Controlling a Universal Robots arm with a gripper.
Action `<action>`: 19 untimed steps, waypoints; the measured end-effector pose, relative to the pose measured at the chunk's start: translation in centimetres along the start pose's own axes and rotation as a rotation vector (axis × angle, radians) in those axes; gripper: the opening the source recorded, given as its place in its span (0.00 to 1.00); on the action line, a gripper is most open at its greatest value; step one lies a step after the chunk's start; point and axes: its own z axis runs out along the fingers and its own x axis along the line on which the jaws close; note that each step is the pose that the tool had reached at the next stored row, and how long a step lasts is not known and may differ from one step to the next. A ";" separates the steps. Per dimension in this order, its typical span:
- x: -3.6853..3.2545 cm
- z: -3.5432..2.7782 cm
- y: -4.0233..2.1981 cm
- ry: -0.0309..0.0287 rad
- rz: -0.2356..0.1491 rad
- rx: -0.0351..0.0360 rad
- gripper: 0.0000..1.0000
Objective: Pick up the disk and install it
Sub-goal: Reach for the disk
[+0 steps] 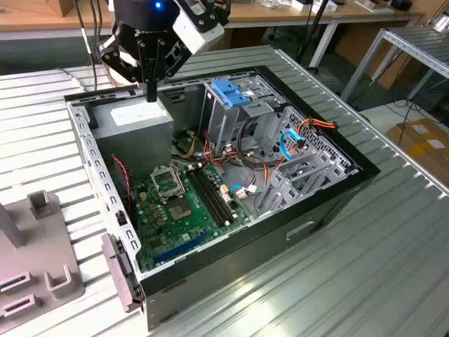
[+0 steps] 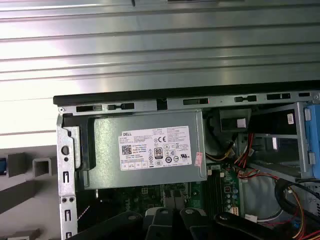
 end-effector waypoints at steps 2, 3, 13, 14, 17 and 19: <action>0.00 0.00 0.00 0.0000 0.000 0.0000 0.11; 0.00 0.00 0.00 0.0000 0.000 0.0000 0.11; 0.09 0.00 0.00 0.0000 0.000 0.0001 0.11; 0.18 0.00 -0.01 0.0000 0.000 0.0000 0.11; 0.49 -0.01 -0.04 -0.0001 0.000 0.0000 0.11; 0.63 -0.02 -0.05 0.0000 0.000 0.0000 0.11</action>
